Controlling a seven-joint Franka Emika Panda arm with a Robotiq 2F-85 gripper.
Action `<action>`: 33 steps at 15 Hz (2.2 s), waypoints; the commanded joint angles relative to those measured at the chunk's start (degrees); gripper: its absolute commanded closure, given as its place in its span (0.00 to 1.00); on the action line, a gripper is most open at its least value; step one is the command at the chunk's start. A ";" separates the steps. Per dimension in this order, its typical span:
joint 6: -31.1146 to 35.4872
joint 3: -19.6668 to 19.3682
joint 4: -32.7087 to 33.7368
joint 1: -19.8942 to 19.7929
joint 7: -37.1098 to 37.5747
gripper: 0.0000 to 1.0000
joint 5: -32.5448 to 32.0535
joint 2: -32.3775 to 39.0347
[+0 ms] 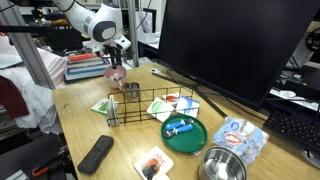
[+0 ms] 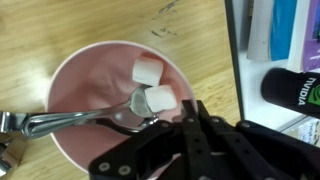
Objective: Move the pink cup to the right side of the desk
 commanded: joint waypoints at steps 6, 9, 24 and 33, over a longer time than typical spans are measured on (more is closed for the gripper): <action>-5.44 3.61 -1.12 -3.13 -9.55 0.99 9.33 -4.79; -7.52 2.28 -1.84 -2.91 -9.13 0.99 8.32 -6.68; -8.76 -3.91 -16.61 -6.88 -7.31 0.99 -3.91 -29.29; -11.01 -8.39 -29.69 -17.64 7.03 0.99 -15.82 -40.09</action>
